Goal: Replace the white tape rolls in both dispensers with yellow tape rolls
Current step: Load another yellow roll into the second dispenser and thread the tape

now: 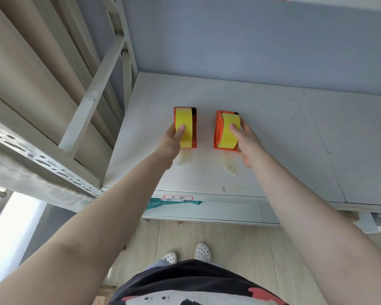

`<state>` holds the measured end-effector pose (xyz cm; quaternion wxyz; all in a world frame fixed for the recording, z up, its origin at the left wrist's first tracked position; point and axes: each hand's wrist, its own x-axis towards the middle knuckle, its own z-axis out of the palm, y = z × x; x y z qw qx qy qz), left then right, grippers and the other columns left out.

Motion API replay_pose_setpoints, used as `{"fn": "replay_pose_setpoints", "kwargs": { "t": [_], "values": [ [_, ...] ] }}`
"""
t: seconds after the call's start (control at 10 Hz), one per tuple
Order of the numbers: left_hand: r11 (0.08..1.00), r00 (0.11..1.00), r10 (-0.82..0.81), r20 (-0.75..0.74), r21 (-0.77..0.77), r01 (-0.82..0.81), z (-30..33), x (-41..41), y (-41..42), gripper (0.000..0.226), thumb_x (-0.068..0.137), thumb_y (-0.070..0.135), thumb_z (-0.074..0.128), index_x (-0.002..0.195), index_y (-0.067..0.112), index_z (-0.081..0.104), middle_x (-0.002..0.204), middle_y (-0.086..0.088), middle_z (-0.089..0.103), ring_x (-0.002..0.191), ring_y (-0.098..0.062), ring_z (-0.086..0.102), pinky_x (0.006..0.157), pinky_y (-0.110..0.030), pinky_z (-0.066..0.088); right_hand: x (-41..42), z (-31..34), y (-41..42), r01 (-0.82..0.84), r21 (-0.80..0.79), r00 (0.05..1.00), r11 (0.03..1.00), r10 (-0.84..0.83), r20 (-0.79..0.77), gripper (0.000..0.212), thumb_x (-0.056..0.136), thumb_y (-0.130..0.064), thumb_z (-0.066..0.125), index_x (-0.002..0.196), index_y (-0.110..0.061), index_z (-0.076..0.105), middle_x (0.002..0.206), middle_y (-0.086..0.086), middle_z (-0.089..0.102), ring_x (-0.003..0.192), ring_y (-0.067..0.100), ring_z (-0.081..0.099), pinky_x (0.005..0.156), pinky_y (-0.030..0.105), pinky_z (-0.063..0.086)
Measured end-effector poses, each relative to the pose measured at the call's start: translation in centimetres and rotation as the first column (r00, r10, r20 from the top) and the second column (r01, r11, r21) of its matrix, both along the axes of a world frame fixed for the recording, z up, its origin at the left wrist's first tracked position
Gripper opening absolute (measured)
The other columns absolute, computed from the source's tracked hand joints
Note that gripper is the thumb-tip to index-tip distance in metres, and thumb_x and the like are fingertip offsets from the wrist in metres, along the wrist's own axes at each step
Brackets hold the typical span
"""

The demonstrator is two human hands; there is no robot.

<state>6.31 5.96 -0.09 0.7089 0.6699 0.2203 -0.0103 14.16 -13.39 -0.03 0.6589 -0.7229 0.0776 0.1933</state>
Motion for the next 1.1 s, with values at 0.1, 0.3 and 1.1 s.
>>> {"fn": "replay_pose_setpoints", "kwargs": {
  "t": [0.1,0.3,1.1],
  "values": [
    [0.999,0.999,-0.039,-0.018,0.01,0.039,0.1,0.4,0.8,0.045,0.101,0.035,0.039,0.14,0.015,0.044,0.128,-0.004,0.059,0.113,-0.018,0.053,0.101,-0.03,0.035,0.1,0.3,-0.1,-0.012,-0.022,1.0,1.0,0.012,-0.014,0.041,0.091,-0.034,0.061,0.13,-0.037,0.05,0.13,-0.001,0.063,0.107,0.017,0.064,0.097,0.04,0.051],
    [0.997,0.995,-0.083,-0.048,-0.011,0.083,0.4,0.5,1.2,0.046,0.101,0.035,0.039,0.143,0.017,0.039,0.135,-0.003,0.055,0.122,-0.017,0.048,0.101,-0.028,0.029,0.3,0.5,-0.4,-0.028,-0.04,0.998,0.999,0.026,-0.052,0.054,0.089,-0.038,0.062,0.14,-0.033,0.044,0.128,-0.001,0.063,0.102,0.016,0.065,0.076,0.028,0.053],
    [0.99,0.989,0.141,-0.042,0.017,-0.14,3.0,-2.5,4.7,0.062,0.095,0.053,0.04,0.144,0.015,0.037,0.15,-0.008,0.041,0.139,-0.026,0.036,0.116,-0.044,0.028,-3.9,1.3,-3.2,0.156,-0.177,0.987,0.972,-0.159,-0.005,0.046,0.095,-0.036,0.052,0.133,-0.01,0.05,0.111,0.002,0.051,0.105,0.019,0.046,0.1,0.037,0.041]
  ]
}}
